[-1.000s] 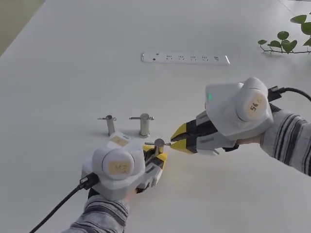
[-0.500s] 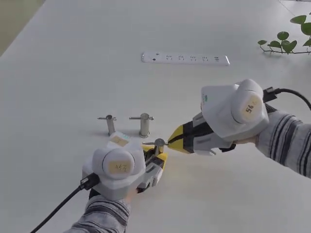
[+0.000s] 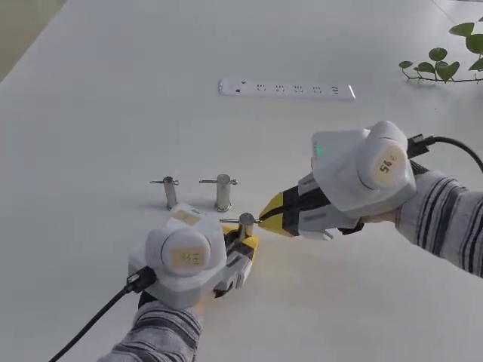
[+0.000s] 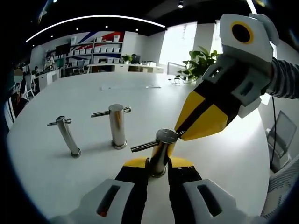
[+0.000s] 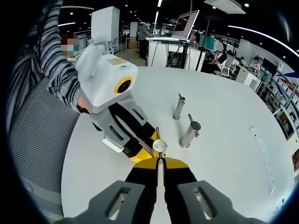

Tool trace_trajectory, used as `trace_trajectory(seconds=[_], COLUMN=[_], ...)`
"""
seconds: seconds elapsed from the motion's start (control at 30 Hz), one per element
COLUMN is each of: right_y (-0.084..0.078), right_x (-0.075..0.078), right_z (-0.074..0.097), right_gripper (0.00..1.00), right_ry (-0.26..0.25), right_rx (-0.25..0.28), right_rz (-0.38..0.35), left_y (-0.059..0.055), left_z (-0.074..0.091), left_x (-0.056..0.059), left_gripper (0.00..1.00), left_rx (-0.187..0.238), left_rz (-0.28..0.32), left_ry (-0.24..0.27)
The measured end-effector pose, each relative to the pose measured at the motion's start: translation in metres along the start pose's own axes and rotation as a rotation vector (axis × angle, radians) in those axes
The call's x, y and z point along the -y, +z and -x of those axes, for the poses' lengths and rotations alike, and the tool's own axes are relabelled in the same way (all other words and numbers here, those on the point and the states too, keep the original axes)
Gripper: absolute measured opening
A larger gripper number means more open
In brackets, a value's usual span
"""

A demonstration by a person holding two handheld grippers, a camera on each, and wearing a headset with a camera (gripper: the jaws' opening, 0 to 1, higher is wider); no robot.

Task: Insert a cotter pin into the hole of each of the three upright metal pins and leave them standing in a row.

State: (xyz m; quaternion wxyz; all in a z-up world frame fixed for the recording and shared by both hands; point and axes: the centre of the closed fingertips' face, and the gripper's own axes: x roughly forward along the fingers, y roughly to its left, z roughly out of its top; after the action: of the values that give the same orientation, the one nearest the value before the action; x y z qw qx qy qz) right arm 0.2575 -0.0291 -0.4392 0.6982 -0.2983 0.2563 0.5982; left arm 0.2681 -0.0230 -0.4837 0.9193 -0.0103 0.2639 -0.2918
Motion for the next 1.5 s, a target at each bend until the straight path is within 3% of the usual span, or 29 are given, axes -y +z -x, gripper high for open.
trace_trajectory(seconds=[0.1,0.27,0.47,0.73,1.1,1.5], right_y=[0.001,0.006,0.012,0.014,0.01,0.008], right_x=[0.001,0.0,-0.001,-0.001,-0.003,-0.003], right_z=[0.0,-0.002,-0.007,-0.017,-0.031,-0.032], right_gripper=[0.0,0.13,0.15,0.17,0.15,0.09], right_ry=[-0.005,-0.001,0.009,0.017,0.019,0.022], right_rx=[0.005,0.027,0.046,0.052,0.051,0.05], right_rz=[-0.012,-0.063,-0.109,-0.155,-0.176,-0.133], left_y=[-0.004,0.001,0.01,0.011,0.021,0.03], left_z=[0.002,0.011,0.022,0.037,0.061,0.08], left_x=[-0.005,-0.009,-0.005,-0.003,-0.019,-0.036], left_gripper=[0.19,0.25,0.33,0.45,0.54,0.66], left_rx=[-0.014,-0.005,0.013,0.006,0.033,0.062], left_rz=[-0.003,-0.028,-0.085,-0.098,-0.077,-0.091], left_ry=[0.01,0.007,-0.025,-0.051,-0.016,0.015])
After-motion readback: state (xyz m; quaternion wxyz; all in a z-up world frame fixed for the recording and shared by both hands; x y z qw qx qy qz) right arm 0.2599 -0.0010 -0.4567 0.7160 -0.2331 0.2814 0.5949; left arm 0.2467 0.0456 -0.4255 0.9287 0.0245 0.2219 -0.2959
